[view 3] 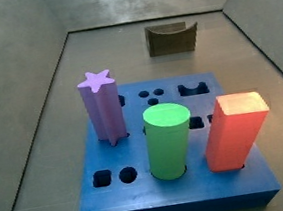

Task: Pick up the 3 prong object. Move up. Place the 3 prong object on the fixture. Regrasp the 3 prong object. Move to above the board. Insert the 3 prong object.
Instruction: Move to above the board.

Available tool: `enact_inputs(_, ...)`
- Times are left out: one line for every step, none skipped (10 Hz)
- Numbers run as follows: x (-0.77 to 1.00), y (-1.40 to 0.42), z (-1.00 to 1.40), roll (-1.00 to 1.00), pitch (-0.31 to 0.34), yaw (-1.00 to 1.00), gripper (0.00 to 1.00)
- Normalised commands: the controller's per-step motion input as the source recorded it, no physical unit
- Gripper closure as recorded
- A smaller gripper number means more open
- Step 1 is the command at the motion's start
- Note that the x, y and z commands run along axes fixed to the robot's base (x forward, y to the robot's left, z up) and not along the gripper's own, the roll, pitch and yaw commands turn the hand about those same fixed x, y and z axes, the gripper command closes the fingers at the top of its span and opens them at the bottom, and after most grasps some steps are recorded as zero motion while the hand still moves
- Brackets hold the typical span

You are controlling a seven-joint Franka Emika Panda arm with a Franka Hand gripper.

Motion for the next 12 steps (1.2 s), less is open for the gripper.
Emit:
enact_inputs(-0.93, -1.0, 0.13, -1.0, -0.049, -0.15, 1.0)
enact_inputs(-0.95, -1.0, 0.13, -1.0, -0.041, -0.16, 1.0)
enact_inputs(-1.0, -0.99, 0.13, -1.0, -0.036, -0.16, 1.0)
enact_inputs(-0.79, -0.75, 0.1, -1.0, -0.033, -0.16, 1.0)
enact_inputs(-0.53, -0.45, 0.06, -1.0, -0.03, -0.16, 1.0)
enact_inputs(-0.26, -0.18, 0.02, -1.0, -0.011, -0.16, 1.0)
enact_inputs(-0.13, -0.07, 0.01, -1.0, 0.0, -0.15, 1.0)
enact_inputs(-0.08, -0.03, 0.0, -1.0, 0.005, -0.14, 1.0)
enact_inputs(-0.06, 0.0, 0.0, -0.81, -0.006, -0.1, 1.0)
enact_inputs(-0.06, 0.01, 0.0, -0.58, -0.018, -0.06, 1.0)
enact_inputs(-0.05, 0.01, 0.0, -0.35, -0.026, -0.03, 1.0)
enact_inputs(-0.04, 0.01, 0.0, -0.23, -0.023, -0.02, 1.0)
